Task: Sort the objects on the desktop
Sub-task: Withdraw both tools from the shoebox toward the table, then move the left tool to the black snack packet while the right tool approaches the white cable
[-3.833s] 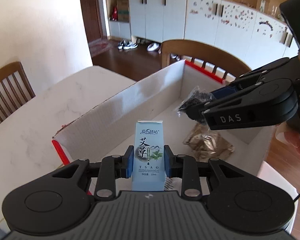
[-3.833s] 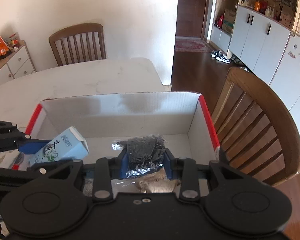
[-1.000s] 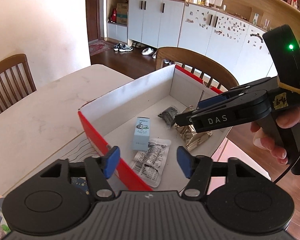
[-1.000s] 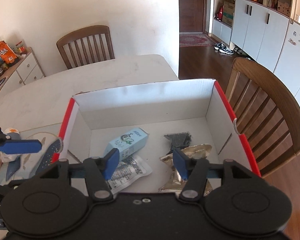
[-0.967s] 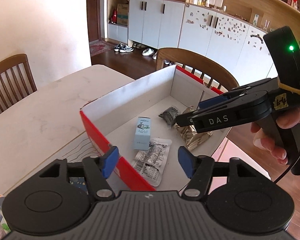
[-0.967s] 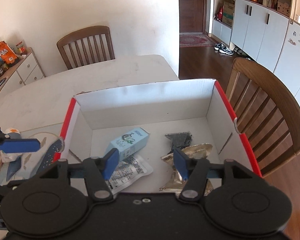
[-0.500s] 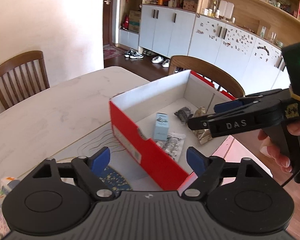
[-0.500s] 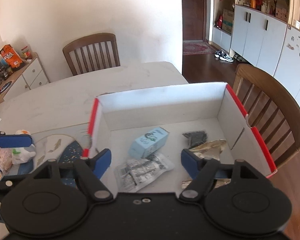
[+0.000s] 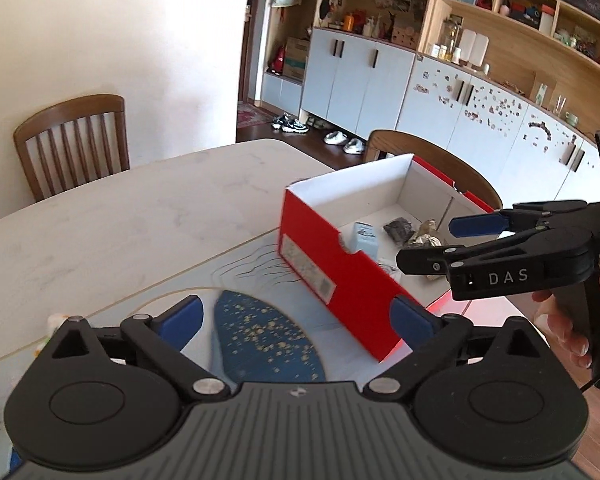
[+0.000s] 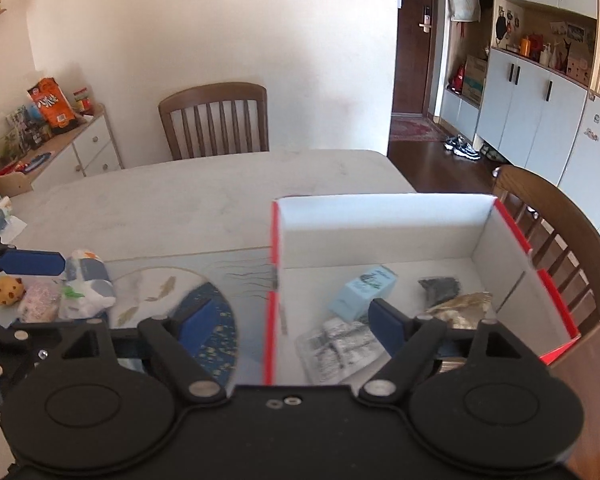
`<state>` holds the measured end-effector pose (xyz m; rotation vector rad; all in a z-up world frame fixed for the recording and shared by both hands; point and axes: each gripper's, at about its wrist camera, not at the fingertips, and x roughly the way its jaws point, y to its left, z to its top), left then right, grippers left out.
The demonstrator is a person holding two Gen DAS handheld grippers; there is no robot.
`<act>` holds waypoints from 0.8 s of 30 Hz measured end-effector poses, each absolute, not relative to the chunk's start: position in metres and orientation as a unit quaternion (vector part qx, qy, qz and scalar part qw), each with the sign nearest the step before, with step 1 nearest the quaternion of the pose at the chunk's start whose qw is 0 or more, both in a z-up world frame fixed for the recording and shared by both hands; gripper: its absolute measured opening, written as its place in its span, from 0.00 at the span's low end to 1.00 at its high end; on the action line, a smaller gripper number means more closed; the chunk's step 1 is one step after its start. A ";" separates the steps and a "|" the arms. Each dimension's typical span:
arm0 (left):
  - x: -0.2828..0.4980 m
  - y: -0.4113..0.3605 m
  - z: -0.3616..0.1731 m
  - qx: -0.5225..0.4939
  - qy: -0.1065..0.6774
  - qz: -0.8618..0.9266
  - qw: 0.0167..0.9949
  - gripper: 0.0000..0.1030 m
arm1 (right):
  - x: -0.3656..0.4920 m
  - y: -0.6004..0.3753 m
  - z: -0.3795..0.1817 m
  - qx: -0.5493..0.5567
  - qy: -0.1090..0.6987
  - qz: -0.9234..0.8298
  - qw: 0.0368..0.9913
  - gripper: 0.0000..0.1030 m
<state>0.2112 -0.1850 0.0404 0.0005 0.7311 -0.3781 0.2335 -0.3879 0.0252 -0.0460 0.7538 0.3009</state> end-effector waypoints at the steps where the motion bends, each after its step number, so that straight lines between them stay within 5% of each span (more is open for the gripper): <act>1: 0.209 -0.180 0.041 -0.003 0.355 -0.181 0.917 0.97 | 0.231 -0.383 0.025 -0.021 0.366 0.148 0.918 0.81; 24: 0.150 -0.060 0.009 -0.021 0.353 -0.082 0.932 1.00 | 0.174 -0.268 -0.003 -0.086 0.363 0.211 0.904 0.82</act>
